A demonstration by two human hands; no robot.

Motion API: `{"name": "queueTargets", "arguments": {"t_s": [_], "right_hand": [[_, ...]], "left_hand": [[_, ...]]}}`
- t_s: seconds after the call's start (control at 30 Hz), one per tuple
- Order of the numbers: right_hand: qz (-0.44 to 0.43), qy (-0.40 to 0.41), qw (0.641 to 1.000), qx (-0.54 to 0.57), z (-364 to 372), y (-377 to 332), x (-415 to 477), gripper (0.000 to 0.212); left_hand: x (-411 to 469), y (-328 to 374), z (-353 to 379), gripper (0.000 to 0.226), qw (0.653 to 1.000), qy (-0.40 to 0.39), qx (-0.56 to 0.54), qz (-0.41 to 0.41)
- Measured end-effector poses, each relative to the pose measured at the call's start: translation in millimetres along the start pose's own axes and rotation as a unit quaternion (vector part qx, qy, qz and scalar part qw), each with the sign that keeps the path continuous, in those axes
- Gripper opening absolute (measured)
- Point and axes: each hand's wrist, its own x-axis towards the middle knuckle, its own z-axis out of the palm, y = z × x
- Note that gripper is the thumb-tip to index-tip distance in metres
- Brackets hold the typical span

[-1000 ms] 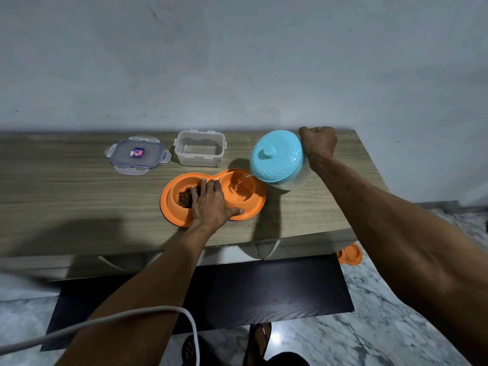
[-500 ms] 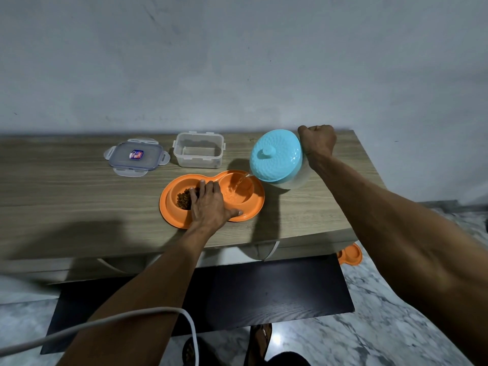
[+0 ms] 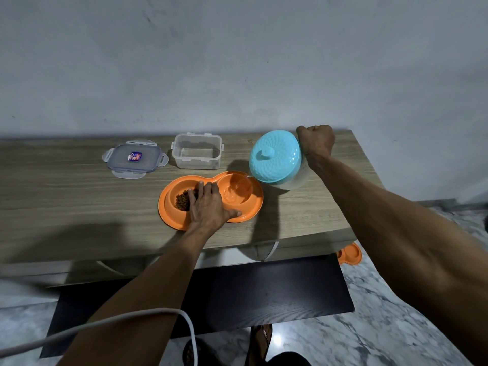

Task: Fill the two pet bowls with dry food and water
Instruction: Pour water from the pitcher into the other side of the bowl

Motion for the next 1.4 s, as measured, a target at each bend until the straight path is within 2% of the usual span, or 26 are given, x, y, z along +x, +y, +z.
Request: {"name": "queueTargets", "arguments": {"t_s": [1.4], "right_hand": [[0.007, -0.008, 1.000, -0.012, -3.9, -2.2, -0.1, 0.043]], "left_hand": [[1.2, -0.9, 1.6, 0.112, 1.000, 0.002, 0.009, -0.001]]}}
